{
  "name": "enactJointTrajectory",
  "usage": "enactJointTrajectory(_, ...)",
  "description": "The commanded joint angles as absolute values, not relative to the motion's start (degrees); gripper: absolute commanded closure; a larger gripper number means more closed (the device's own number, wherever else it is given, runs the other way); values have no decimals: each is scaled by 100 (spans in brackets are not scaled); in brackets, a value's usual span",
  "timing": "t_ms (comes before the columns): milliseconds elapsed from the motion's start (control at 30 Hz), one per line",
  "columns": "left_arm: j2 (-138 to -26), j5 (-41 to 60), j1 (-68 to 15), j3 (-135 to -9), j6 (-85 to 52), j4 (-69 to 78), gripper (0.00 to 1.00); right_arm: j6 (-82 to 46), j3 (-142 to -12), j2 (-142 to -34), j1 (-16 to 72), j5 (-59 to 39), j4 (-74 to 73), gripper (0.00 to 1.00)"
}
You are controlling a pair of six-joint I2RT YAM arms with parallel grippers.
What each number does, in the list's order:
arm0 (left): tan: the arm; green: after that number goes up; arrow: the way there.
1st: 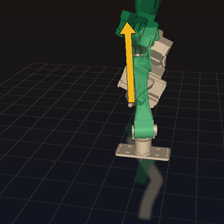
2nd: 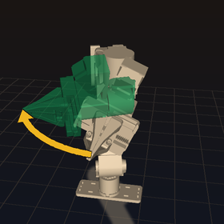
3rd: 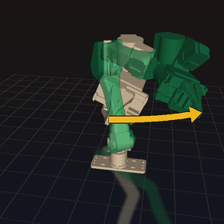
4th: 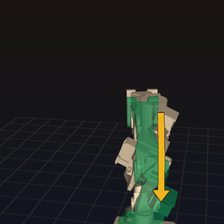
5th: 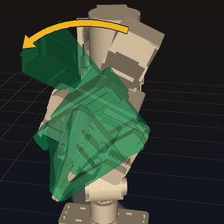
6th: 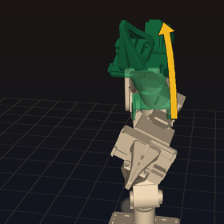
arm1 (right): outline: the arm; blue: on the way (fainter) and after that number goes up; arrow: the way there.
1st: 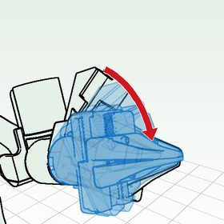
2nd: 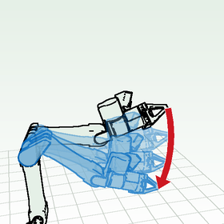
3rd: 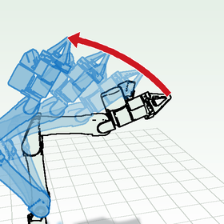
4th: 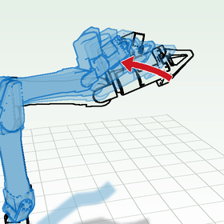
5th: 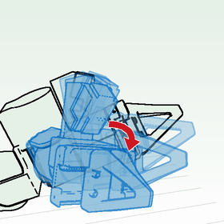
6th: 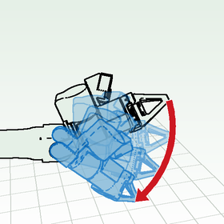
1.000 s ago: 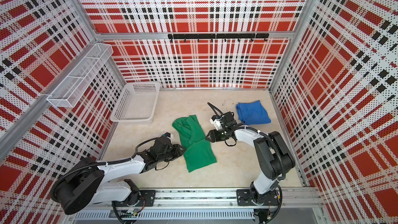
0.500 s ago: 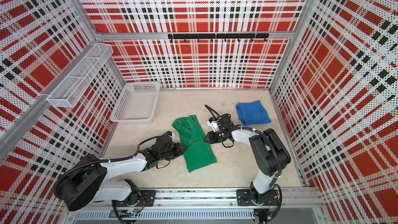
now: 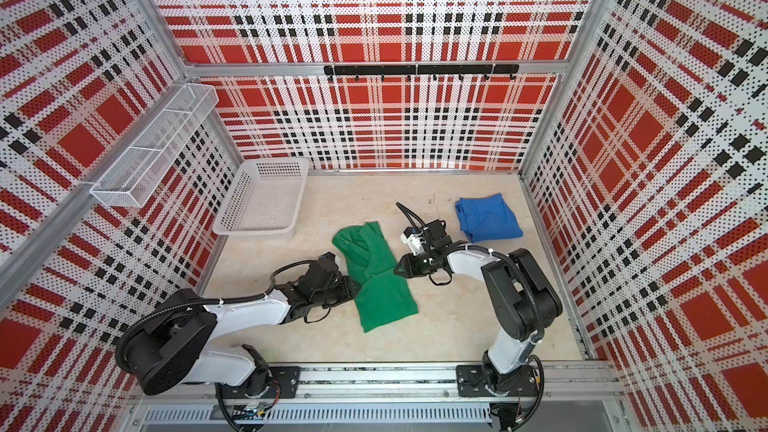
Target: Fold and stack the tank tops
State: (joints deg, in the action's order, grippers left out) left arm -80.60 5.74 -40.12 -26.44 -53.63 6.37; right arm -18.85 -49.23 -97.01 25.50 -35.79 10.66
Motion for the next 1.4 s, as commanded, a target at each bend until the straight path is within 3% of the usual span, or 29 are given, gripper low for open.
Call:
enactJointTrajectory(0,-8048,511,-4043,-2776,-5283,531,71,-1828,-4856,-9497,2593,-3525,1105,76)
enactJointTrajectory(200,-7805,492,-4043,-2834,-5273,337,100,-1879,-4812,-9288,2595,-3493,1158,99)
enactJointTrajectory(600,-6763,248,-3640,-3159,-4967,-495,100,-2057,-5120,-8782,2593,-3806,1290,100)
enactJointTrajectory(1133,-8325,715,-2927,-3454,-4140,268,100,-1749,-6139,-10353,2575,-3352,1616,100)
enactJointTrajectory(1167,-8360,682,-2896,-3454,-4124,264,99,-1715,-6172,-10404,2568,-3319,1633,91)
enactJointTrajectory(1233,-8299,658,-2817,-3491,-4081,226,78,-1608,-6293,-10422,2525,-3149,1811,70)
enactJointTrajectory(1300,-8054,467,-2799,-3594,-4020,40,60,-1558,-6303,-10190,2456,-2893,1934,60)
enactJointTrajectory(1367,-7744,244,-2812,-3781,-3952,-305,51,-1559,-6276,-9819,2414,-2551,2134,52)
